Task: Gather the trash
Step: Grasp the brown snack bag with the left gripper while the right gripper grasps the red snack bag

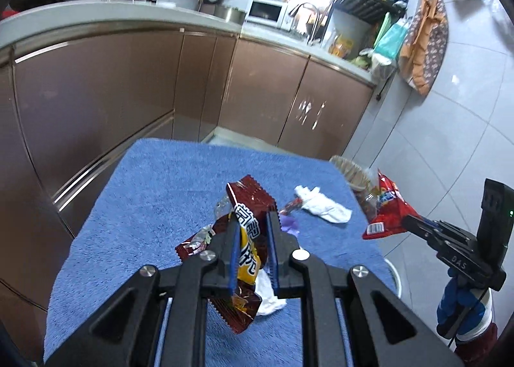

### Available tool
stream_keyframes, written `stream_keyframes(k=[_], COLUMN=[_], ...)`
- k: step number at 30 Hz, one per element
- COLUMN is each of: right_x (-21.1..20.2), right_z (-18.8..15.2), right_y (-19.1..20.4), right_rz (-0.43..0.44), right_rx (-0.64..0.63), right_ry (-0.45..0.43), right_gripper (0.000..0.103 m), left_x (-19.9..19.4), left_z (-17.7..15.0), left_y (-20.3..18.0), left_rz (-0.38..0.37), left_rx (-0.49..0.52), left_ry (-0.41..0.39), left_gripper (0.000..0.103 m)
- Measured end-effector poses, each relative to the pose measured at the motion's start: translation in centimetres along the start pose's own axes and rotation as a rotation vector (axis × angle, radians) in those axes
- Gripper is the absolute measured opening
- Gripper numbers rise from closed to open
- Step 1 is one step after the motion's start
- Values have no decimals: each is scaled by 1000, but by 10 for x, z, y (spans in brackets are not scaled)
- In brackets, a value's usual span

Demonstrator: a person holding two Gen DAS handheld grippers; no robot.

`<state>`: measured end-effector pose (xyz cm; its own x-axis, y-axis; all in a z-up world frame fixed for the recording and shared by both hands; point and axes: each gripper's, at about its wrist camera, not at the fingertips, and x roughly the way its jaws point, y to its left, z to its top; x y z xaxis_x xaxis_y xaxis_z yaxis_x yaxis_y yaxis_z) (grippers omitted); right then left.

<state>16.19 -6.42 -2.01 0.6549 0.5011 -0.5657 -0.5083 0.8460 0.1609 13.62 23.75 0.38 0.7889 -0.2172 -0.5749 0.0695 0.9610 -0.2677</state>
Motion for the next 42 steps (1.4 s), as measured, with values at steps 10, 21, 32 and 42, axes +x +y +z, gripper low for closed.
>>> stream_keyframes(k=[10,21,32,42], right_x=[-92,-174,-209,-182], right_z=[0,-9,-35,-85], right_y=[38,53,-1,-105], right_rz=[-32,-74,-180,-300], right_rx=[-39,-56,57,267], right_ry=[-133,-262,-290,-173], right_gripper=[11,11,11,11], left_x=[-78,-132,-81,61], left_z=[-3,-3,7,-21], left_y=[-15,-64,-173,-297], left_rz=[-44,-109,-258,-390], left_rx=[2,64,183,328], left_ry=[-112,-194,-114,143], left_gripper=[14,14,14,14])
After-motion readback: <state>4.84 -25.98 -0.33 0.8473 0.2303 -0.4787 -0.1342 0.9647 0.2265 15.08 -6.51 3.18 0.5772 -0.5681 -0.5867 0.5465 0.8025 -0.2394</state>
